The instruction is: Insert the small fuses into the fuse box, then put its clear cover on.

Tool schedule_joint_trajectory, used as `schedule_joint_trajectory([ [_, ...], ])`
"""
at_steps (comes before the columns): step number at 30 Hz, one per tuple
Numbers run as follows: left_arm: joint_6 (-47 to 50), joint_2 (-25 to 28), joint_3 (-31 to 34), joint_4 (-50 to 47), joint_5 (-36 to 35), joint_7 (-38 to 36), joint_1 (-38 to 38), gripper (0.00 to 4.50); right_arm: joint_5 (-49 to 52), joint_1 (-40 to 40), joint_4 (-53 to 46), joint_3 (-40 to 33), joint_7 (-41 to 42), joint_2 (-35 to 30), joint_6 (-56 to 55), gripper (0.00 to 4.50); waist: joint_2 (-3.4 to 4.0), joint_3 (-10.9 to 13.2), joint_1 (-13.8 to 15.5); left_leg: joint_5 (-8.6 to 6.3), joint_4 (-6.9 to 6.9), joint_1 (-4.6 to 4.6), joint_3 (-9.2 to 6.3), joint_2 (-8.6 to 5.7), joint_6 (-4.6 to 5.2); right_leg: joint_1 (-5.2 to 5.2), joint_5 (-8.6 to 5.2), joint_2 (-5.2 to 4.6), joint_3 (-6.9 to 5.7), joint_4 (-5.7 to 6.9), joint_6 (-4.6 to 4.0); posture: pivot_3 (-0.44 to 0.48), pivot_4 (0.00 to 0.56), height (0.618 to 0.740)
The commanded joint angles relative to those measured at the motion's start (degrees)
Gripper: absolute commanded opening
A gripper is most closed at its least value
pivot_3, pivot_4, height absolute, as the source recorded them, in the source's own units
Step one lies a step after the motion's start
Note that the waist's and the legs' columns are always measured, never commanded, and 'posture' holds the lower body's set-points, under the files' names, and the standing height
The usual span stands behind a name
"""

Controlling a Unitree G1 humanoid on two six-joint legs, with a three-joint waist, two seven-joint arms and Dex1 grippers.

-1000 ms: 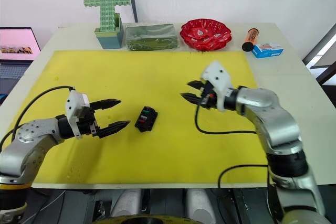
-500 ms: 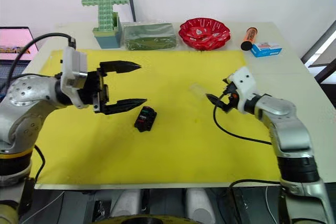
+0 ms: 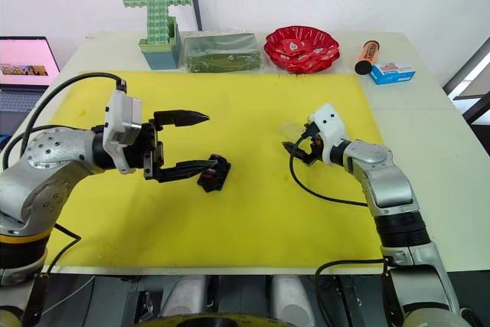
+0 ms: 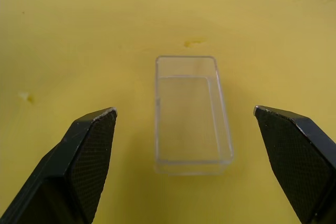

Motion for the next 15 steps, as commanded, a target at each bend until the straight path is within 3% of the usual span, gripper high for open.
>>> schedule_joint_trajectory([
  [1,-0.3,0.3,1.1,-1.5,-0.4,0.3,-0.3,4.5,-0.9,-1.5,1.9,0.2,0.2,0.6,-3.1,4.46,0.0,0.0,0.0,0.0,-0.01,0.0,0.0,0.0,0.0,0.0,0.0,0.0,0.0,0.0,0.0,0.0,0.15,0.74],
  [3,-0.3,0.4,1.2,-1.5,-0.4,0.5,-0.1,4.5,-1.5,-2.0,4.1,0.1,0.1,0.7,-4.6,4.46,0.0,0.0,0.0,0.0,-0.01,0.0,0.0,0.0,0.0,0.0,0.0,0.0,0.0,0.0,0.0,0.0,0.15,0.74],
  [6,-0.4,0.4,1.2,-1.5,-0.2,0.6,0.4,4.5,-1.7,-2.4,6.2,0.0,0.1,0.9,-6.3,3.91,0.0,0.0,0.0,0.0,0.0,0.0,0.01,0.0,0.0,0.0,0.0,0.0,0.0,0.01,0.0,0.0,0.15,0.74],
  [12,-0.2,0.4,1.4,-1.8,-0.4,1.0,0.8,4.5,-1.1,-2.4,6.5,-0.4,0.6,1.7,-7.7,1.98,0.0,0.0,0.0,0.0,0.0,0.01,0.0,0.0,0.0,0.0,0.01,0.0,0.0,0.02,0.01,0.0,0.15,0.74],
  [15,-0.3,0.7,1.6,-1.9,-0.3,1.1,2.1,4.5,-1.1,-1.9,6.1,-0.2,1.2,1.6,-8.4,1.81,0.0,0.0,-0.1,0.0,0.0,0.01,0.0,0.01,0.0,0.0,0.01,0.0,0.0,0.02,0.01,0.0,0.15,0.74],
])
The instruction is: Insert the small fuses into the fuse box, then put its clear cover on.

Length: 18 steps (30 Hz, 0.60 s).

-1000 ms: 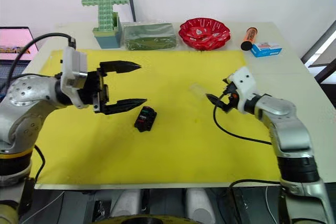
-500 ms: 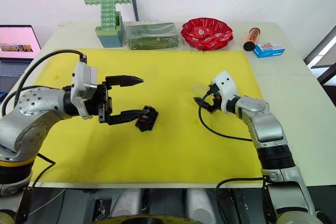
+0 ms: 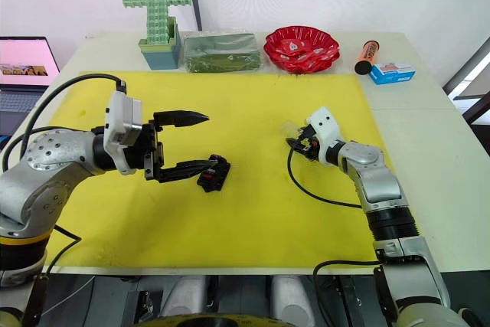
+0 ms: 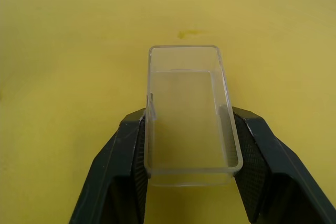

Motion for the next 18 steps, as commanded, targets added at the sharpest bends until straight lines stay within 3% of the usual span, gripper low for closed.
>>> schedule_joint_trajectory([
  [1,-0.2,0.8,1.7,-2.1,-0.3,0.3,1.3,4.5,0.7,-0.3,-1.8,-1.3,0.6,0.3,-1.3,1.81,0.0,0.0,0.0,0.0,0.0,0.0,0.0,0.0,0.0,0.0,0.0,0.0,0.0,0.0,0.0,0.0,0.15,0.74],
  [5,-2.3,0.5,1.7,-3.2,2.0,1.6,6.7,4.5,1.5,0.9,-4.5,-1.8,1.2,-0.1,-1.2,1.81,0.01,0.0,0.0,0.0,0.0,0.0,0.0,0.0,0.0,0.0,0.0,0.0,0.0,0.01,0.0,0.0,0.15,0.74],
  [10,-8.4,-4.7,2.6,-5.6,7.0,7.5,18.5,4.5,4.8,3.3,-11.7,-4.5,-0.4,1.3,1.9,1.81,0.03,0.0,0.0,0.0,-0.03,0.03,0.04,0.03,0.0,0.0,0.0,-0.03,0.01,0.02,0.01,0.0,0.15,0.74],
  [14,-15.1,-8.9,-0.4,-6.2,15.5,12.4,27.6,4.5,4.2,3.9,-13.8,-4.8,-2.2,1.4,2.9,1.81,0.04,0.0,0.1,0.0,-0.01,0.05,0.02,0.04,0.0,0.03,-0.02,-0.04,0.01,0.02,-0.05,0.0,0.15,0.74],
  [18,-18.8,-12.9,-4.4,-4.6,21.7,16.8,31.3,4.5,4.3,4.0,-14.5,-4.7,-2.5,1.3,3.3,1.81,0.02,0.0,0.4,0.0,0.01,0.1,0.03,0.0,-0.01,0.14,-0.1,-0.09,0.01,-0.03,-0.21,0.0,0.15,0.74],
])
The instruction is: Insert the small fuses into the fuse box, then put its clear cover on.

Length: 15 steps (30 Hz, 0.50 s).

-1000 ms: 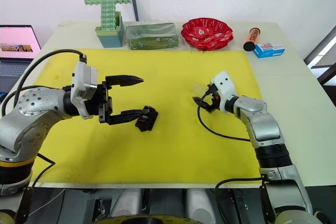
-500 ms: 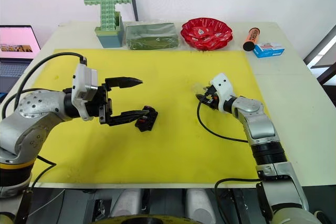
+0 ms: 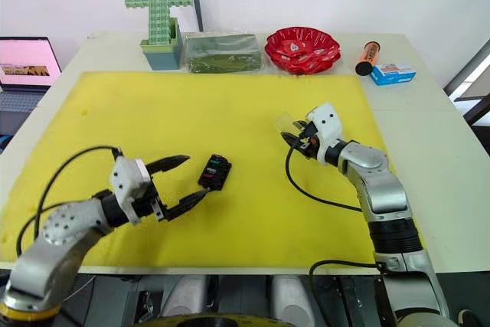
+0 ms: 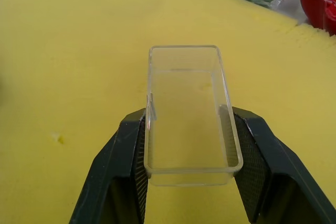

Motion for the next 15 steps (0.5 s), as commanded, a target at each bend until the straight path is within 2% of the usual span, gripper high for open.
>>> schedule_joint_trajectory([
  [1,-3.8,-3.9,-3.3,0.8,6.0,5.6,0.1,4.5,0.9,-0.2,-3.1,-1.5,-0.5,-0.2,0.2,1.81,0.01,0.0,0.2,0.0,0.01,0.0,0.0,-0.01,0.0,0.01,0.0,-0.01,0.0,0.0,0.0,0.0,0.15,0.74],
  [3,-4.6,-6.0,-5.7,2.9,9.1,7.7,-0.5,4.5,1.1,-0.2,-4.1,-1.7,-0.6,-0.4,1.0,1.81,0.01,0.0,0.2,0.0,0.02,0.02,0.01,-0.01,0.0,0.04,0.0,-0.01,0.0,0.0,0.0,0.0,0.15,0.74],
  [5,-3.4,-9.0,-6.6,4.6,9.1,9.8,-1.8,4.5,1.3,-0.2,-5.1,-2.1,-0.7,-0.6,1.7,1.81,0.05,0.0,0.3,0.0,0.03,0.04,0.0,-0.01,0.0,0.05,0.0,0.0,0.0,0.01,0.01,0.0,0.15,0.74],
  [8,-1.0,-10.7,-9.2,7.7,11.6,11.6,-4.2,4.5,1.0,-0.1,-5.6,-2.3,-0.9,-1.0,2.2,1.81,0.07,0.0,0.4,0.0,0.03,0.05,-0.01,-0.01,0.0,0.06,0.08,0.01,-0.01,0.01,0.14,0.0,0.15,0.74],
  [11,0.7,-10.7,-11.7,9.5,14.0,12.2,-5.0,4.5,0.9,-0.4,-5.8,-2.7,-1.4,-1.3,2.7,1.81,0.08,0.0,0.5,0.0,0.03,0.07,-0.01,-0.02,0.0,0.08,0.09,0.02,-0.01,0.01,0.15,0.0,0.15,0.74],
  [15,2.7,-11.9,-13.8,11.6,19.9,17.4,-5.4,4.5,-0.1,-0.2,-5.6,-2.2,-1.6,-2.4,2.3,1.81,0.12,-0.1,0.8,0.0,0.03,0.13,0.0,-0.02,0.01,0.13,0.09,0.02,-0.01,0.02,0.16,0.0,0.15,0.74],
])
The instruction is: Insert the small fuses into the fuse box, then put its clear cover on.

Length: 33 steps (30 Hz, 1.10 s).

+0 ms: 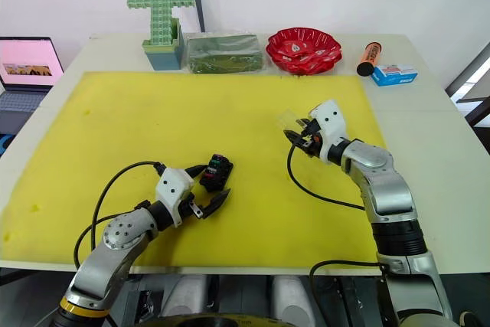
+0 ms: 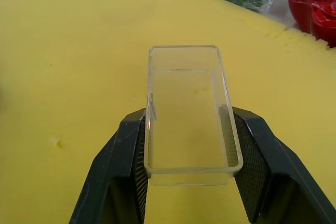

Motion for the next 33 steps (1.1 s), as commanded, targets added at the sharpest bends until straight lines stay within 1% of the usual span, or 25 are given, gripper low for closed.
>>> schedule_joint_trajectory([
  [1,4.0,-1.6,-1.8,0.7,4.0,4.6,1.1,4.5,-0.2,-0.4,-2.4,-1.3,-0.5,-0.9,-0.6,1.81,0.0,0.0,0.2,0.0,0.0,0.07,0.0,0.0,0.0,0.07,-0.01,0.0,0.0,0.0,-0.01,0.0,0.15,0.74],
  [4,7.1,-3.4,-1.3,-0.2,4.0,6.6,2.0,4.5,0.1,-0.4,-3.0,-1.7,-1.2,-0.6,-0.3,1.81,0.0,0.0,0.3,-0.01,-0.03,0.4,0.02,0.0,0.0,0.38,-0.09,-0.03,0.01,-0.04,-0.16,0.0,0.15,0.74],
  [8,7.3,-3.9,-1.1,0.4,4.2,7.2,2.5,4.5,0.3,-0.1,-3.6,-1.5,-1.4,-0.7,0.0,1.81,0.03,0.0,0.3,-0.01,-0.08,0.58,0.03,0.0,0.0,0.51,-0.11,-0.03,0.01,-0.04,-0.19,0.0,0.15,0.74],
  [11,6.7,-3.9,-0.8,0.5,4.2,7.4,3.0,3.87,0.3,-0.1,-3.6,-1.6,-1.4,-0.8,0.0,1.81,0.06,0.0,0.2,-0.01,-0.08,0.59,0.04,0.0,0.0,0.51,-0.11,-0.03,0.02,-0.03,-0.19,0.0,0.15,0.74],
  [14,6.5,-3.6,-0.6,0.3,4.2,7.4,3.2,2.87,0.2,0.0,-3.5,-1.7,-1.5,-0.7,-0.1,1.81,0.06,0.0,0.2,-0.01,-0.09,0.59,0.04,0.01,0.0,0.5,-0.12,-0.03,0.03,-0.03,-0.19,0.0,0.15,0.74],
  [15,6.6,-3.4,-0.5,0.0,4.2,7.2,3.2,2.79,0.2,0.0,-3.6,-1.6,-1.5,-0.6,-0.1,1.81,0.06,0.0,0.2,-0.01,-0.09,0.59,0.04,0.01,0.0,0.5,-0.12,-0.02,0.03,-0.03,-0.19,0.0,0.15,0.74],
  [19,6.3,-1.7,0.8,-1.1,4.1,6.0,0.9,2.79,0.2,0.4,-4.0,-1.5,-1.9,-0.4,-0.2,1.81,0.06,0.0,0.2,-0.01,-0.11,0.59,0.04,0.01,0.0,0.49,-0.12,-0.02,0.03,-0.03,-0.2,0.0,0.15,0.74],
  [21,4.1,0.8,1.8,0.3,1.9,1.7,-1.5,2.79,0.2,0.6,-4.4,-1.5,-2.2,-0.3,-0.1,1.81,0.06,0.0,0.2,-0.01,-0.12,0.59,0.04,0.02,0.0,0.47,-0.12,-0.01,0.03,-0.03,-0.2,0.0,0.15,0.74],
  [22,2.4,2.0,2.6,1.7,-0.9,-2.3,-2.9,2.79,0.3,0.7,-4.7,-1.6,-2.2,-0.3,0.0,1.81,0.06,0.0,0.1,-0.01,-0.13,0.59,0.02,0.03,0.0,0.45,-0.12,0.01,0.02,-0.02,-0.21,0.0,0.15,0.74],
  [24,0.2,3.9,3.3,4.0,-3.8,-7.1,-4.8,2.79,0.4,0.7,-5.0,-1.5,-2.2,-0.4,0.0,1.81,0.07,0.0,0.1,-0.01,-0.13,0.58,0.03,0.03,0.0,0.43,-0.13,0.01,0.02,-0.02,-0.22,0.0,0.15,0.74],
  [26,-4.8,7.7,2.9,8.8,-7.7,-18.4,-8.2,2.79,0.8,0.5,-5.3,-1.6,-1.1,-1.1,-0.1,1.81,0.08,0.0,0.1,-0.01,-0.14,0.56,0.05,0.03,0.0,0.39,-0.13,0.0,0.02,-0.03,-0.22,0.0,0.15,0.74],
  [27,-6.6,8.9,2.8,10.8,-9.0,-22.4,-9.6,2.79,0.9,0.3,-5.3,-1.5,-0.7,-1.4,-0.2,1.81,0.08,0.0,0.1,-0.01,-0.15,0.54,0.06,0.03,0.0,0.38,-0.13,0.0,0.01,-0.02,-0.22,0.0,0.15,0.74],
  [28,-9.8,10.6,1.9,14.1,-9.9,-28.3,-11.9,2.79,0.8,0.0,-5.4,-1.3,0.0,-2.0,-0.3,1.81,0.09,0.0,0.1,-0.01,-0.16,0.52,0.07,0.03,0.0,0.34,-0.13,0.0,0.01,-0.02,-0.22,0.0,0.15,0.74],
  [31,-17.4,11.5,-0.3,24.4,-10.2,-39.1,-19.0,2.79,1.4,-1.0,-6.1,-0.5,2.3,-3.1,-0.1,1.81,0.13,0.0,0.4,-0.01,-0.15,0.47,0.12,0.02,0.0,0.32,-0.13,-0.03,0.01,-0.05,-0.23,0.0,0.15,0.74],
  [33,-21.6,10.0,-1.7,31.0,-8.8,-42.6,-23.4,2.79,1.9,-1.4,-6.9,-0.1,3.8,-3.8,0.2,1.81,0.12,0.0,0.4,-0.01,-0.12,0.42,0.13,0.01,0.0,0.29,-0.13,-0.04,0.01,-0.08,-0.23,0.0,0.15,0.74],
])
